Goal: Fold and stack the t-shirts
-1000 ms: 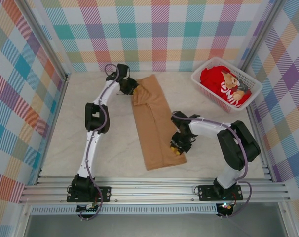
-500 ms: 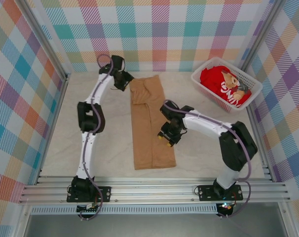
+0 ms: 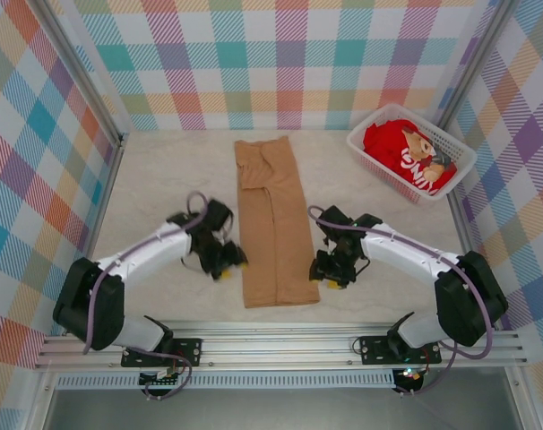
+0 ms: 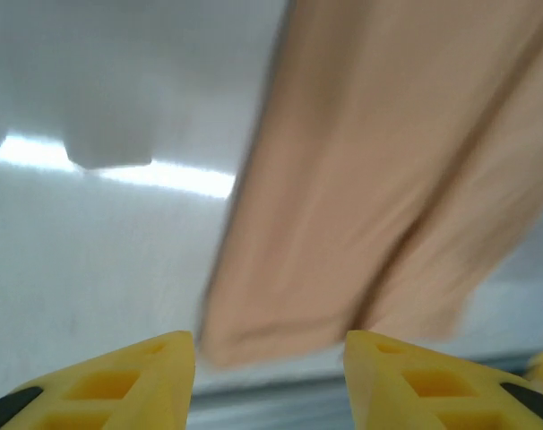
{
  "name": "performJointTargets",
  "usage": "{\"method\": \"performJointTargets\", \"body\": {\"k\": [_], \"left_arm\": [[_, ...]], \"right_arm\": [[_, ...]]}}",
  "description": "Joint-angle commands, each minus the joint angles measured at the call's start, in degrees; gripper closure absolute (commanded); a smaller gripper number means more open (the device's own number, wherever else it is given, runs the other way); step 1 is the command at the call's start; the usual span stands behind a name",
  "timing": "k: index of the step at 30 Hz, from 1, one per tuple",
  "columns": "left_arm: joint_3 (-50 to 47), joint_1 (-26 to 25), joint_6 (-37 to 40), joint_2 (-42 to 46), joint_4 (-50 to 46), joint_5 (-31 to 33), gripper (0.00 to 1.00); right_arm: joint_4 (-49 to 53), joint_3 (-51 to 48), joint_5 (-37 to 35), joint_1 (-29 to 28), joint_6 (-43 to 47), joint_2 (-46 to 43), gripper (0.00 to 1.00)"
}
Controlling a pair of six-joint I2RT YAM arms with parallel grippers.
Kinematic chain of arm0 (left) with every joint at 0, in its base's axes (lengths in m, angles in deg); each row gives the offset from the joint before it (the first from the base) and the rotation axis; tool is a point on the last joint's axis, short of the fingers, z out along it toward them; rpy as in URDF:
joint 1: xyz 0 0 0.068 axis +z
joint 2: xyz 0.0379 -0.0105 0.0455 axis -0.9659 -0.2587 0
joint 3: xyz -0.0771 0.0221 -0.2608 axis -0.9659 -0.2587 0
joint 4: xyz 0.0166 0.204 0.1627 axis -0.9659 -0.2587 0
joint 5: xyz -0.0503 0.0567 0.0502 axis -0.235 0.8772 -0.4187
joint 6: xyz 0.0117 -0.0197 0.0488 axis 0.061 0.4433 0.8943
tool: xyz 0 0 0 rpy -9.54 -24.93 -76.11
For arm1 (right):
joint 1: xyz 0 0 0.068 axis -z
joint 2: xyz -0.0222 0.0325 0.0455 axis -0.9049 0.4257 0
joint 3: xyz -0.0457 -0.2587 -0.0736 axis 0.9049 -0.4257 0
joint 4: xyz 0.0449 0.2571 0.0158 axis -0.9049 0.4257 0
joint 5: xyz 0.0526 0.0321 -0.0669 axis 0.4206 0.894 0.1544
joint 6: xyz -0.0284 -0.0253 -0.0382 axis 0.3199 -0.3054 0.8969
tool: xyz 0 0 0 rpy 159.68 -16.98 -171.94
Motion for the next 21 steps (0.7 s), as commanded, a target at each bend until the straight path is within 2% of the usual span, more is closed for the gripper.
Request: {"method": "performJointTargets", "body": {"k": [1, 4, 9, 11, 14, 17, 21], "left_arm": [[-6.79, -5.58, -7.26, 5.88, 4.73, -4.59, 0.52], [-10.17, -9.19, -12.22, 5.6, 10.33, -3.54, 0.51], [-9.1, -11.67, -13.77, 0.7, 14.05, 0.1, 0.54], [-9.1, -12.04, -14.45, -1.05, 16.25, 0.52, 0.59], [-7.3, -12.98, -12.52, -4.23, 13.49, 1.51, 0.67], [-6.12, -13.29, -10.53, -5.34, 10.3, 2.9, 0.71], [-5.94, -13.3, -10.44, -5.9, 11.29, 2.9, 0.81]], "right_arm": [[-2.01, -2.37, 6.04, -0.1, 2.97, -0.26, 0.55], [-3.3, -3.71, 6.67, -0.19, 2.41, 0.79, 0.56], [-4.62, -5.35, 7.27, -0.15, 1.98, 1.04, 0.56], [-4.85, -5.93, 7.7, -0.15, 1.91, 0.78, 0.56], [-4.11, -6.23, 7.39, -0.13, 1.55, 0.01, 0.56], [-4.12, -6.66, 7.08, -0.12, 1.03, -0.89, 0.56], [-5.13, -7.58, 7.09, -0.21, 0.33, -0.4, 0.56]]}}
